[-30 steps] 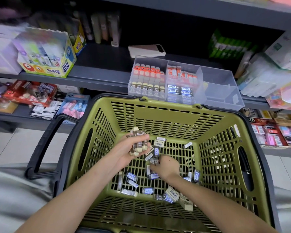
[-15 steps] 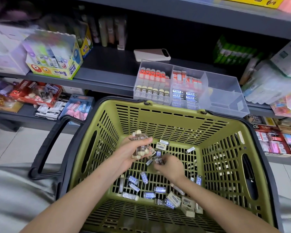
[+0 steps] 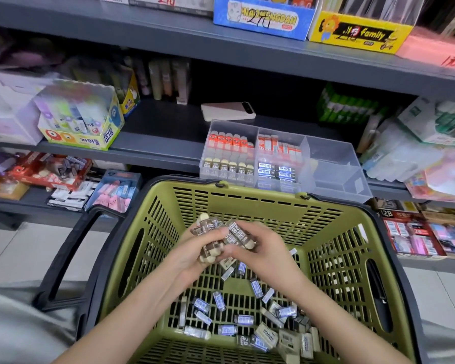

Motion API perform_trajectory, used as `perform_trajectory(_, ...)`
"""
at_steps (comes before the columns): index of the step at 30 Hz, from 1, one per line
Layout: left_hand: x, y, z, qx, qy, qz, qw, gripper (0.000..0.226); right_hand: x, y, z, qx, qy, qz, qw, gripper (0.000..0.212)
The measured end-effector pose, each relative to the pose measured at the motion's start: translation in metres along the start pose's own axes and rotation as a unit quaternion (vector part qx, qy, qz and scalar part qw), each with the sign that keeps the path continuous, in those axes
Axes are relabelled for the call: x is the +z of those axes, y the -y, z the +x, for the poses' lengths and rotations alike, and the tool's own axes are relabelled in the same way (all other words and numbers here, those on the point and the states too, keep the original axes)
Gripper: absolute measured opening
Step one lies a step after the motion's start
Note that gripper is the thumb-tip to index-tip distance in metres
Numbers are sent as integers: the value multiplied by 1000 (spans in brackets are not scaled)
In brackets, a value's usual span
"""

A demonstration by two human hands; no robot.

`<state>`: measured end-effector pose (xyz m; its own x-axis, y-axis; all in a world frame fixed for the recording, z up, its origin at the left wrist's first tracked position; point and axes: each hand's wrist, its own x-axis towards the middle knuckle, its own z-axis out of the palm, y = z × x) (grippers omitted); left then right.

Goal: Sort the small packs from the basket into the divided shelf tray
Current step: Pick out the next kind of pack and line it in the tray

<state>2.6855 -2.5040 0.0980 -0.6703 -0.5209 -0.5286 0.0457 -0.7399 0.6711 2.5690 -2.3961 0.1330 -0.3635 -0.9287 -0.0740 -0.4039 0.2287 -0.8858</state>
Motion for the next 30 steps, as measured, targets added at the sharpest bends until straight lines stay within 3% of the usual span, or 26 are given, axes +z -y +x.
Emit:
perform_trajectory(4,1,-18,-3,29,14,-18,999,42,-14,18,5,-29,6,34,999,43)
perform_trajectory(10,9,-54,1,90,27,-58,994,46,-43,39,42,-90,-122,-16,988,5)
perform_trajectory(12,7,-73,4,129,24,-82,988,48,-56,44,67,-95,-145,-37,984,27)
perform_trajectory(14,6,-93,9,167,9,-98,981,45,-60,50,96,-87,-135,-53,986,42)
perform_trajectory(18,7,-123,22,220,-30,-126,967,34,-48,60,150,-24,-80,-75,994,35)
perform_trajectory(24,-3,-129,34,195,-61,-168,964,27,-20,59,183,7,8,-178,984,50)
perform_trajectory(30,-10,-127,36,170,-58,-204,962,22,-9,42,186,54,37,-113,991,18)
